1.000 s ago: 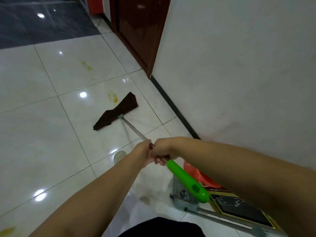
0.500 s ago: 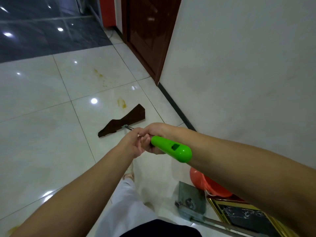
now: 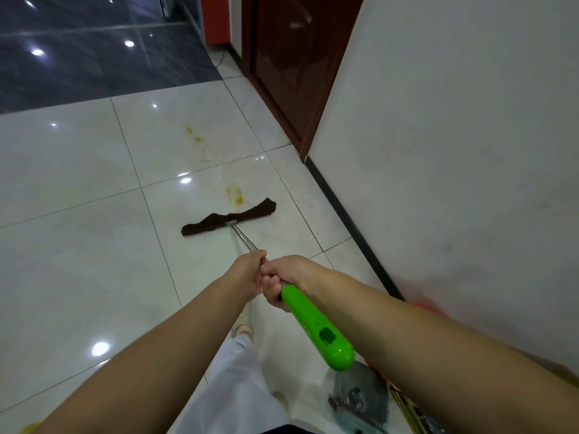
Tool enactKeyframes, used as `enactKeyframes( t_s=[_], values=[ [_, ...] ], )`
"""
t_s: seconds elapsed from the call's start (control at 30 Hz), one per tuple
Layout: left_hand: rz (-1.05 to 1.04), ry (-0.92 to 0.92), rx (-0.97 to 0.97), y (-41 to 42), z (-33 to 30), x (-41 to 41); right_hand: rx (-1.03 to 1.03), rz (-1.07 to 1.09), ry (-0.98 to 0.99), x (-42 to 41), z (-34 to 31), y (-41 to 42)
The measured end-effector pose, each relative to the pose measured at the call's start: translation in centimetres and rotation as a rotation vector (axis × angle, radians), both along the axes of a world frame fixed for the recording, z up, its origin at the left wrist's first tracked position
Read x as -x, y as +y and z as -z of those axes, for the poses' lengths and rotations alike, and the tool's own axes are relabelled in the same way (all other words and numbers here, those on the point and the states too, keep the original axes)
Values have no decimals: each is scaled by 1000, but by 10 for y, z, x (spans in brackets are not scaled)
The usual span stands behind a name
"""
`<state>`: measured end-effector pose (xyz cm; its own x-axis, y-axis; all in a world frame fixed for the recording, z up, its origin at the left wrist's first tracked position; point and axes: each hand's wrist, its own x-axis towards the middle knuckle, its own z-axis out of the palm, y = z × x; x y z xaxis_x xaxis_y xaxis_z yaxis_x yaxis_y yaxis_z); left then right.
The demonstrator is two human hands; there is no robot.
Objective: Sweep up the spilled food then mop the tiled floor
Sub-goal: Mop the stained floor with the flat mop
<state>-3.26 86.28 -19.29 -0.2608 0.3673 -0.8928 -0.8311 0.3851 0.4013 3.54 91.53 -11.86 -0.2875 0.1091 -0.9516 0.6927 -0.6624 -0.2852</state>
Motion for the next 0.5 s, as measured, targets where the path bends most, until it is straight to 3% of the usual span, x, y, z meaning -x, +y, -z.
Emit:
enactKeyframes(
  t_s=[0.5],
  values=[
    [-41,75,80,110,18,178,57,44,61,176,36,103]
  ],
)
